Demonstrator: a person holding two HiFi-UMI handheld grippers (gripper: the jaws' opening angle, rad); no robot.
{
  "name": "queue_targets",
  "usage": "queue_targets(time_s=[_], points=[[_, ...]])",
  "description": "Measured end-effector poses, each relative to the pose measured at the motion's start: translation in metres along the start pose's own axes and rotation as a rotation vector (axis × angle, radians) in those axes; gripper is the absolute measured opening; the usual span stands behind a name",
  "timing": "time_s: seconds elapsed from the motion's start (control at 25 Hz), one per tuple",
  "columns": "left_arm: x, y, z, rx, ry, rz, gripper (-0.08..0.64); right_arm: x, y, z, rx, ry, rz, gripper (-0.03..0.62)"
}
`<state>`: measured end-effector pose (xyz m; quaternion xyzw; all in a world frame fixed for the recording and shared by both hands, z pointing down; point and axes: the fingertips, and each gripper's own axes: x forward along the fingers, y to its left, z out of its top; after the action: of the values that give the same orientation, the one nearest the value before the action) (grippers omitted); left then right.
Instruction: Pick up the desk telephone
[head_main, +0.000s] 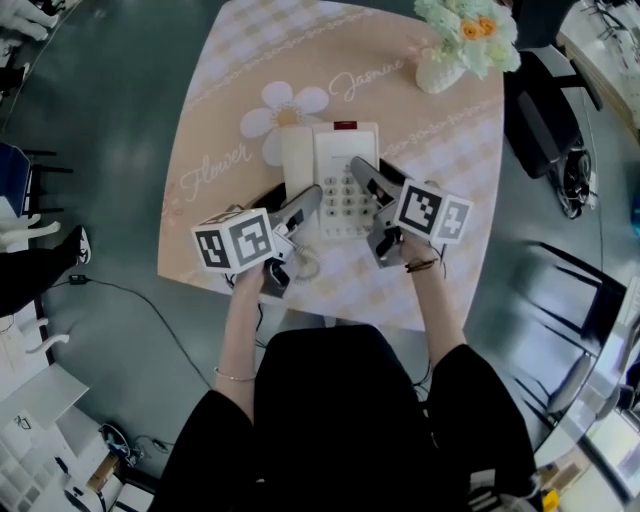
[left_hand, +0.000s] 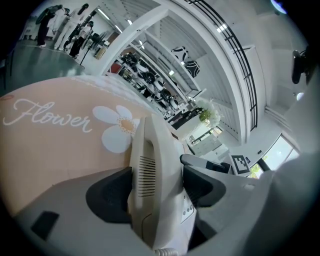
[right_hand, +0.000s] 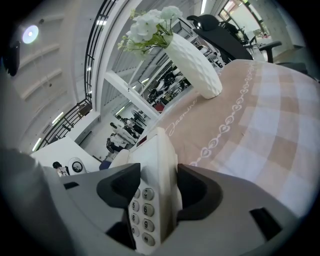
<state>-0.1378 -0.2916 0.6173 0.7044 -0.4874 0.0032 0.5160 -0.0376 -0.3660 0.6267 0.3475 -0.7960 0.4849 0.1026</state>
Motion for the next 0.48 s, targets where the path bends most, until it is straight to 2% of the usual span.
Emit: queue_targets(time_s=[0.48], points=[[-0.0016,0.0003,0.0017,-0.017,-0.007,0.068,0.302,-0.0035,0.0027,0.0011,0.007,-0.022,-0.041,0.209]])
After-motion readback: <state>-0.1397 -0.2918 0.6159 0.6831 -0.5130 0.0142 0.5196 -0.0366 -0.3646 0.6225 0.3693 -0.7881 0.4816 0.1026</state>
